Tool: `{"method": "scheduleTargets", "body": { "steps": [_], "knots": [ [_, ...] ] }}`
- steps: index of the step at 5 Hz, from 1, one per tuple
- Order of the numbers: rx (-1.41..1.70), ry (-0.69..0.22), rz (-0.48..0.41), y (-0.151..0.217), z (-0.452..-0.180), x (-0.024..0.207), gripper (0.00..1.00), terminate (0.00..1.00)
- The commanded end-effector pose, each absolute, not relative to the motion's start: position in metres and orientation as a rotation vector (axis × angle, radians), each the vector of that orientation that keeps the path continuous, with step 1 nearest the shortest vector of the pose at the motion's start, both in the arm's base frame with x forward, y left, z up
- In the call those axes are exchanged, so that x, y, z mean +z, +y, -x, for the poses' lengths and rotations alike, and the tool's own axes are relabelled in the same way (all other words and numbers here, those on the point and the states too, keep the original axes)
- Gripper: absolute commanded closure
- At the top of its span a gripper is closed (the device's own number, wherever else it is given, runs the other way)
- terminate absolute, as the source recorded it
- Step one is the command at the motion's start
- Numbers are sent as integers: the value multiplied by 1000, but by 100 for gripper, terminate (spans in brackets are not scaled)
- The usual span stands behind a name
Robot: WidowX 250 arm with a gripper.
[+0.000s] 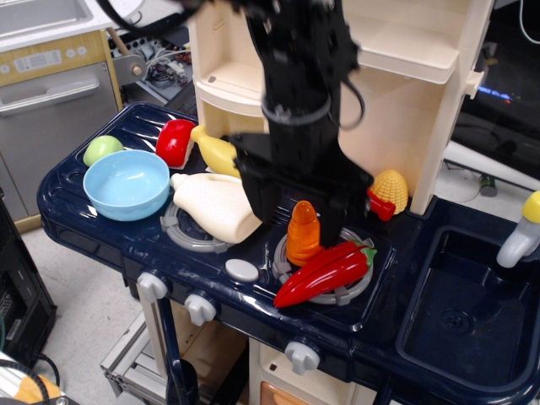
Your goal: Put carrot in bowl
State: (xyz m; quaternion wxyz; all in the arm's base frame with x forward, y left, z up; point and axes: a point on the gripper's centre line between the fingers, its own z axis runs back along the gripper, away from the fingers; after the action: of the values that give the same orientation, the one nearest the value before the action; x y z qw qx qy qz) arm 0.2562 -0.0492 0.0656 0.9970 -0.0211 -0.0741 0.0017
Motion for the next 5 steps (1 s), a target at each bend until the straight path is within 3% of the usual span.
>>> {"method": "scheduleTargets", "body": {
  "steps": [1,3,4,5],
  "knots": [
    [-30,-222,56,-46,-272,56,0,0],
    [-18,-236,57,-44,-278,57,0,0],
    [-6,-239,62,-46,-278,56,100,0],
    [-1,-183,37,-44,-277,77,100,0]
  ]
}}
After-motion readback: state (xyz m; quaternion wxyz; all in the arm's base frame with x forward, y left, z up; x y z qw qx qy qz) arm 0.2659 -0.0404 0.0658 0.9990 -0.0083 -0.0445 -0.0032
